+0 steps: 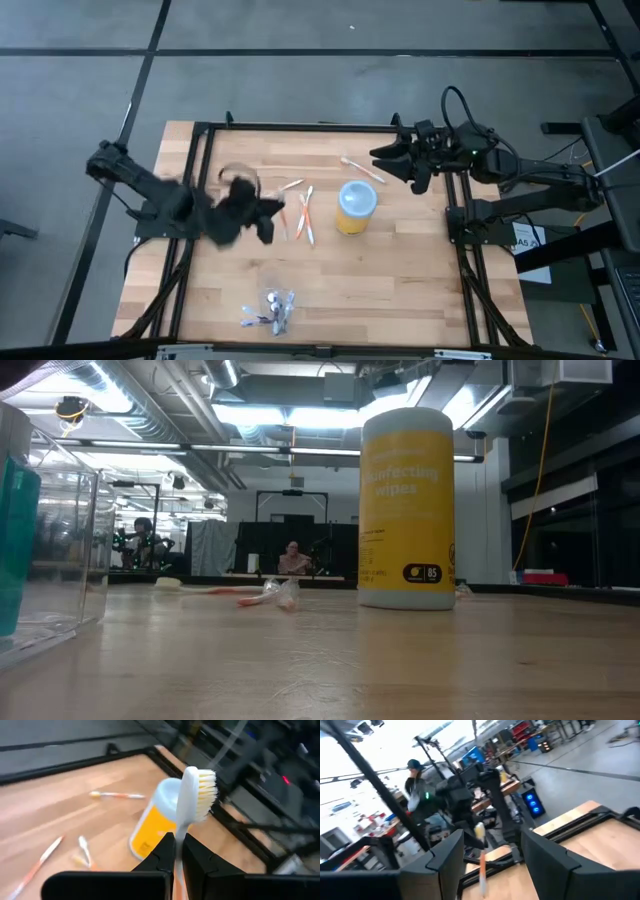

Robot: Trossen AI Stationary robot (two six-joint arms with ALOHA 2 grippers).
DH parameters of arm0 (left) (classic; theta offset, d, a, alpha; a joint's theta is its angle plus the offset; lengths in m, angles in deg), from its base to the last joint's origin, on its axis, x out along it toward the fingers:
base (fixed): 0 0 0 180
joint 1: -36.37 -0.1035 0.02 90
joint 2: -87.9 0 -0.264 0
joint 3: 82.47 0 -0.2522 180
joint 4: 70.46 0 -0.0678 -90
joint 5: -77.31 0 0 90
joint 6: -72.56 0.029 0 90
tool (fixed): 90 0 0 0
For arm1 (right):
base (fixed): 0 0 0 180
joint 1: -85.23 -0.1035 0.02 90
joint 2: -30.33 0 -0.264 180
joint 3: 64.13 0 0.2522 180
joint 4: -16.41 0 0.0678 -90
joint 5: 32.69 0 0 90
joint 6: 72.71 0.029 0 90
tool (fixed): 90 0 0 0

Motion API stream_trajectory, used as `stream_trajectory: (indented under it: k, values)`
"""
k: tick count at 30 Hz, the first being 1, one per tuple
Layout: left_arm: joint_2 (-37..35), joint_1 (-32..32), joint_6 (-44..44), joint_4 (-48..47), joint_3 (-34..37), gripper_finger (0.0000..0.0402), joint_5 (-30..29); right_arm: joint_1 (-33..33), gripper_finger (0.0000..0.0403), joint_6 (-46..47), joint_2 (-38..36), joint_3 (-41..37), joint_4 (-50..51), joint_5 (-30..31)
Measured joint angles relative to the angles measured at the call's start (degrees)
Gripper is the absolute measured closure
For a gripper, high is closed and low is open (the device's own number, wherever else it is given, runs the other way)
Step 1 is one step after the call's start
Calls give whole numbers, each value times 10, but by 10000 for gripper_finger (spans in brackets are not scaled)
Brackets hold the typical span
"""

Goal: Pick & Place toothbrushing station
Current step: Put the orange toothbrush into the left side of the transparent organizer

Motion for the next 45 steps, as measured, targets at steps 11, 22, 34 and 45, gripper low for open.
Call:
stream_trajectory:
  k: [11, 22, 34, 45]
  values:
    - [153, 124, -435, -206, 0, 391, -100, -46, 202, 16, -19, 0, 0, 6]
    - [190, 235, -614, -314, 0, 391, -69, -77, 202, 33, -25, 0, -3, 57]
    - [208, 271, -653, -388, 0, 391, -68, -123, 202, 28, -25, 0, -24, 113]
    - [272, 271, -691, -357, 0, 391, -66, -147, 202, 14, -21, 0, -24, 144]
